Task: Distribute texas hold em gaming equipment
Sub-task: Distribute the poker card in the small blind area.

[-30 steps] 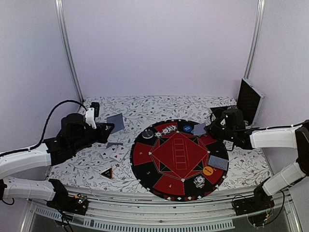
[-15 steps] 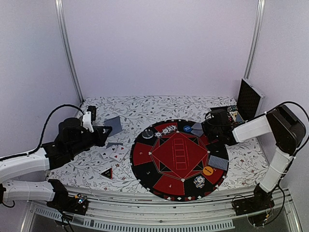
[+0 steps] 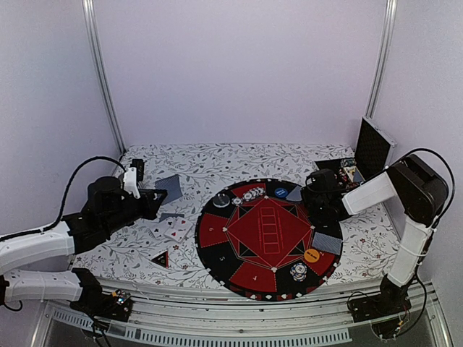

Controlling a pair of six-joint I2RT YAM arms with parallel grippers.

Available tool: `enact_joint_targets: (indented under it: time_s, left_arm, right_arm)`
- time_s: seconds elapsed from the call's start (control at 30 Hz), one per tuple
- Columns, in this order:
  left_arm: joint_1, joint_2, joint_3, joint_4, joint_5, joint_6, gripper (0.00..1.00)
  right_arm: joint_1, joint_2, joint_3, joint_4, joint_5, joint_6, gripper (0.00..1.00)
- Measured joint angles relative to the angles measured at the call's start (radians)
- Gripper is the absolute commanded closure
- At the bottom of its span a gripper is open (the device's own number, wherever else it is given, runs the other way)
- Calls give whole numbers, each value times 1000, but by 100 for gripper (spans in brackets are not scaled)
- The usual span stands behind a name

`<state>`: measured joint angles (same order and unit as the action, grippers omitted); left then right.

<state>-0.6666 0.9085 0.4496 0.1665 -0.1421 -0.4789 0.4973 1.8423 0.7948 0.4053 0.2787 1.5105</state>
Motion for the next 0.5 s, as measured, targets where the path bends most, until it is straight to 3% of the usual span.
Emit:
enact_joint_targets:
  time_s: [0.23, 0.4, 0.5]
  left_arm:
    - [2, 0, 0, 0, 5, 8, 100]
    - [4, -11, 0, -1, 28, 35, 100]
    - [5, -47, 1, 1, 64, 67, 100]
  right_arm:
    - [0, -27, -9, 0, 3, -20, 38]
    - [10, -160, -30, -50, 24, -77, 22]
    - [41, -260, -14, -111, 63, -211, 15]
